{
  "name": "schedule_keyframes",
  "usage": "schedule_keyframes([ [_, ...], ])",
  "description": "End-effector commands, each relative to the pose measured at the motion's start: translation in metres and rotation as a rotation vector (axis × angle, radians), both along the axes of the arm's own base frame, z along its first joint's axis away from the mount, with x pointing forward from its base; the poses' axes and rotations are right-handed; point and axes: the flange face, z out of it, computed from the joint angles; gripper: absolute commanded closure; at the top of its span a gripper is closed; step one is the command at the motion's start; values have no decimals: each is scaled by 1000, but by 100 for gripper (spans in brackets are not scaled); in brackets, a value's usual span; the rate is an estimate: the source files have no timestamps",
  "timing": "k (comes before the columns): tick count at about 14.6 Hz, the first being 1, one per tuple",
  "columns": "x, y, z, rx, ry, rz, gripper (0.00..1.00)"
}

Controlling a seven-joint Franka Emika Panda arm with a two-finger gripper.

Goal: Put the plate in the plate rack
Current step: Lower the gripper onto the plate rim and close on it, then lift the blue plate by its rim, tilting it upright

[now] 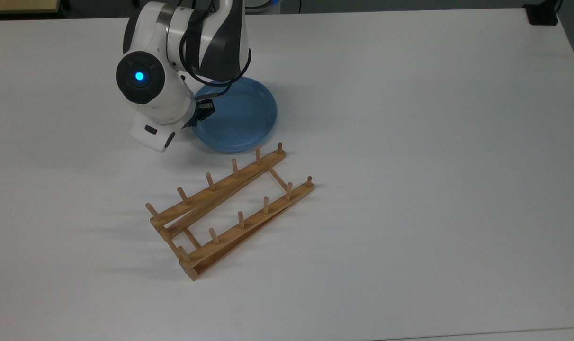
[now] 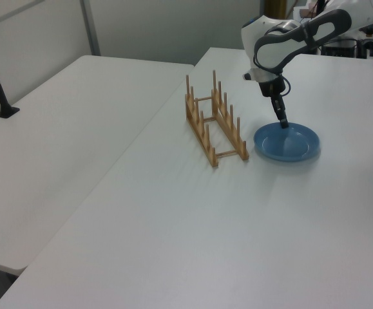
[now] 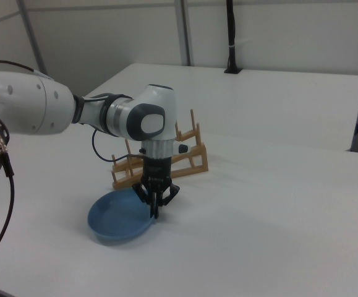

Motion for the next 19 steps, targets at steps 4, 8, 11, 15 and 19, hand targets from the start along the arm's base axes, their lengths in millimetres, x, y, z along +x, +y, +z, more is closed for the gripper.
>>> schedule_keyframes([
  [4,-5,-39,104,-25,-155,74,100],
  [8,-4,-55,190,-74,-314,91,100],
  [11,10,-46,244,-155,-476,64,100],
  [15,18,22,293,-313,-650,54,100],
  [19,18,121,311,-532,-774,61,100],
])
